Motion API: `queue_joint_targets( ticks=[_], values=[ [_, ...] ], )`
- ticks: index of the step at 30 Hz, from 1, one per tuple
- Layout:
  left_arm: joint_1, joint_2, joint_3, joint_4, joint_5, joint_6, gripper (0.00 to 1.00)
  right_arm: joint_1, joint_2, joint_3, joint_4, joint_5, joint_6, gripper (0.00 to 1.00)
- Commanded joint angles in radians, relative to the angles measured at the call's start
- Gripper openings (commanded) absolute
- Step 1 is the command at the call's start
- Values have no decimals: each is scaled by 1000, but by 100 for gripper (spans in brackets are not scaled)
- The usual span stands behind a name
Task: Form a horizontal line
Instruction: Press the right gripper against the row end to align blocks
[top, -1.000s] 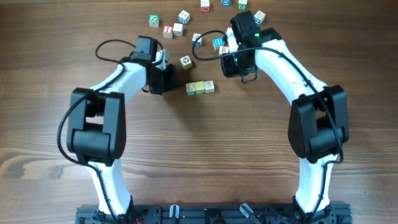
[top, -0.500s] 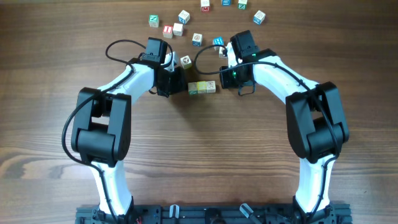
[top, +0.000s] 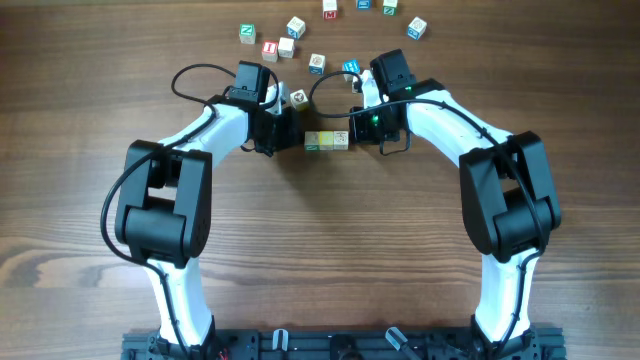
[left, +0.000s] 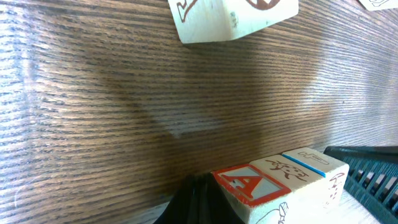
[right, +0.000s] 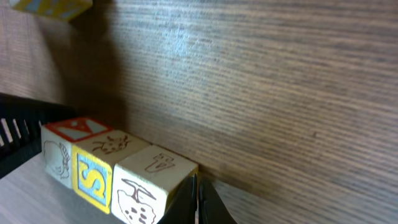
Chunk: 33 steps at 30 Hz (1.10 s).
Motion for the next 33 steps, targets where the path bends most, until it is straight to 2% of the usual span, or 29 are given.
queue_joint_targets(
  ticks=[1,11,23,33],
  values=[
    [-13,108,-63,-15,-125,24,4,3,-12,-13,-13,-53,7,5],
    [-10,108,-63,-28,-195,20,4,3,-12,-13,-30,-52,4,5],
    [0,108,-62,-28,-196,19,4,3,-12,-12,-56,7,5,4],
    [0,108,-63,-58,-196,12,4,3,-12,-12,-33,-17,6,5]
  ],
)
